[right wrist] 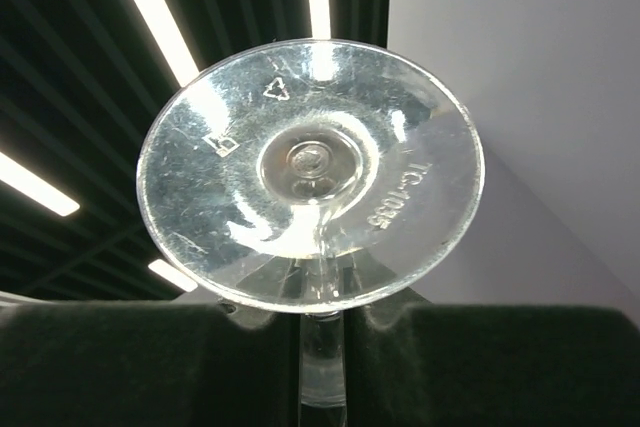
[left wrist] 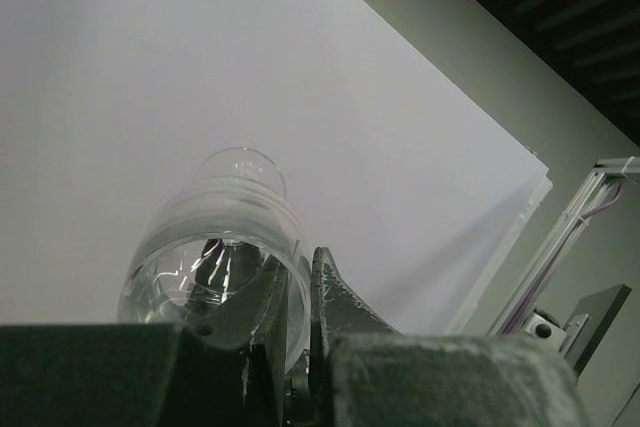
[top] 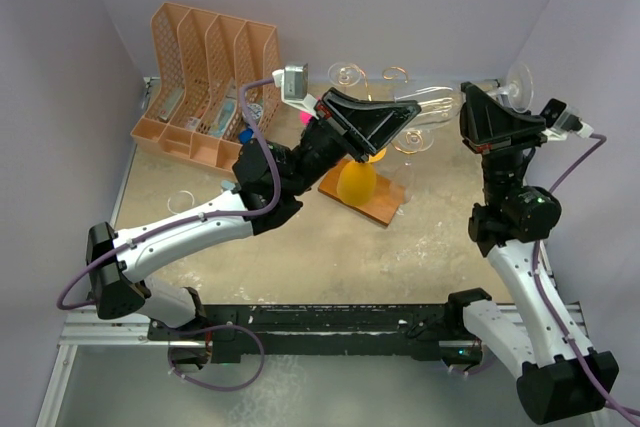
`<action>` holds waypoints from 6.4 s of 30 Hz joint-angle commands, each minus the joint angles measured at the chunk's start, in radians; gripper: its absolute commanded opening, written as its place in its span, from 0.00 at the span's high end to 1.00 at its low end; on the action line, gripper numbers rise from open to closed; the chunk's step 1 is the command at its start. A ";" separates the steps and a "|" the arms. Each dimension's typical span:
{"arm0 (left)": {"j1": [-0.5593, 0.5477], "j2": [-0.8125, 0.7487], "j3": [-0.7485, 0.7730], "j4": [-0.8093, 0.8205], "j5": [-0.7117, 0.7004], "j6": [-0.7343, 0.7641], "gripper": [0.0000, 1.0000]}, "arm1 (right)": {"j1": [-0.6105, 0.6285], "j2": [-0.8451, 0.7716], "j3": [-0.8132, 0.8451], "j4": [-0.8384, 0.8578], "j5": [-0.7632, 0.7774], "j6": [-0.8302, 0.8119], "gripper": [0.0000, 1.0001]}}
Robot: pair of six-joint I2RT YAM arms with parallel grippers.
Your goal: Place the wine glass upside down on the wine glass rack
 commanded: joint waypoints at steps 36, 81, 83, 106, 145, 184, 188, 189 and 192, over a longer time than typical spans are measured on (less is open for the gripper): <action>-0.006 -0.155 0.205 -0.581 0.061 0.112 0.48 | -0.002 0.019 0.474 -0.761 0.092 -1.554 1.00; 0.100 0.403 0.658 -0.457 0.304 -0.360 0.79 | -0.002 -0.153 0.326 -1.016 -0.060 -1.845 1.00; 0.101 0.400 0.656 -0.468 0.312 -0.355 0.80 | -0.002 -0.148 0.330 -1.016 -0.052 -1.845 1.00; 0.176 0.404 0.742 -0.411 0.291 -0.351 1.00 | -0.002 -0.311 0.321 -1.085 -0.132 -1.486 0.34; 0.191 0.357 0.657 -0.437 0.291 -0.306 0.77 | -0.002 -0.053 0.565 -1.083 0.162 -0.628 1.00; 0.246 -0.550 -0.163 -1.120 -0.342 0.254 0.48 | -0.002 0.234 0.349 -0.878 -0.017 -0.700 1.00; 0.246 -0.550 -0.173 -1.146 -0.352 0.255 0.48 | -0.002 0.221 0.356 -0.917 -0.021 -0.688 1.00; 0.246 -0.550 -0.179 -1.149 -0.355 0.256 0.48 | -0.002 0.217 0.357 -0.928 -0.022 -0.682 1.00; 0.246 -0.554 -0.197 -1.152 -0.362 0.250 0.48 | -0.002 0.201 0.358 -0.968 -0.021 -0.657 1.00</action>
